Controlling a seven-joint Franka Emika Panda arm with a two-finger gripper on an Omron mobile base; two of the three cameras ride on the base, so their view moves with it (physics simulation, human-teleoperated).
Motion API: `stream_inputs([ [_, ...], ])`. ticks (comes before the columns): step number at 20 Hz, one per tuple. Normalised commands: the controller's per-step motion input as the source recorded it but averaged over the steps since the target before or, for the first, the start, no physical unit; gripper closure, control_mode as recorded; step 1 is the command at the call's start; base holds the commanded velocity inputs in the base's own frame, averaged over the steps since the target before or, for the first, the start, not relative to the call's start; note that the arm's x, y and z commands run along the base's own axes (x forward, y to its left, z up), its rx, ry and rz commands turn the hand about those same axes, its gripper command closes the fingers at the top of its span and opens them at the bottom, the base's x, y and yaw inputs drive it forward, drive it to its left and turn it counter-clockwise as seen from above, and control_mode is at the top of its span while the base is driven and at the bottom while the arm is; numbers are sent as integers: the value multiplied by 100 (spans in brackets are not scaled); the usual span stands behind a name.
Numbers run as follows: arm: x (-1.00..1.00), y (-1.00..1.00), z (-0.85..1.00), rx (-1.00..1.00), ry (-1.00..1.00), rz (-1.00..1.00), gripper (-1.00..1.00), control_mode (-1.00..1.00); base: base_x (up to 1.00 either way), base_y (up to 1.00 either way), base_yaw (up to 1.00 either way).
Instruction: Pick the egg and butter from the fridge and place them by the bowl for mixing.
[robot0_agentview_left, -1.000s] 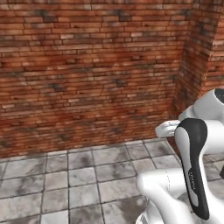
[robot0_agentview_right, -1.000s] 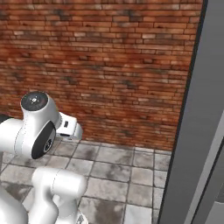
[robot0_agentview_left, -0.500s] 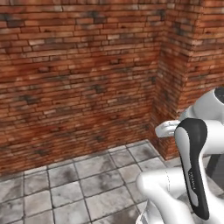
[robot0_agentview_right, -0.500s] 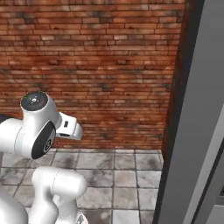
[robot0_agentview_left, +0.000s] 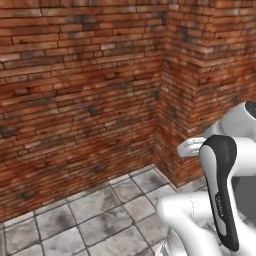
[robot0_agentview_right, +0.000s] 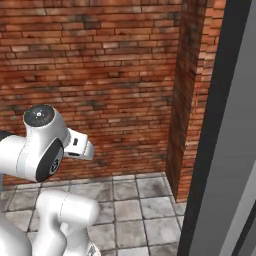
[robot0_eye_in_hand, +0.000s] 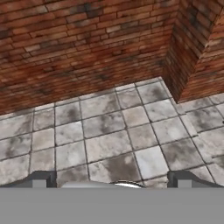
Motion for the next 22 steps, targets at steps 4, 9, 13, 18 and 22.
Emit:
stream_inputs([
  [4, 0, 0, 0, 0, 0, 0, -100, 100, 55, -11, -29],
  [9, 0, 0, 0, 0, 0, 0, -100, 100, 51, -10, -34],
  [13, 0, 0, 0, 0, 0, 0, -100, 100, 35, -6, -52],
  [18, 0, 0, 0, 0, 0, 0, -100, 100, 27, -1, -62],
  [22, 0, 0, 0, 0, 0, 0, -100, 100, 30, 0, -60],
])
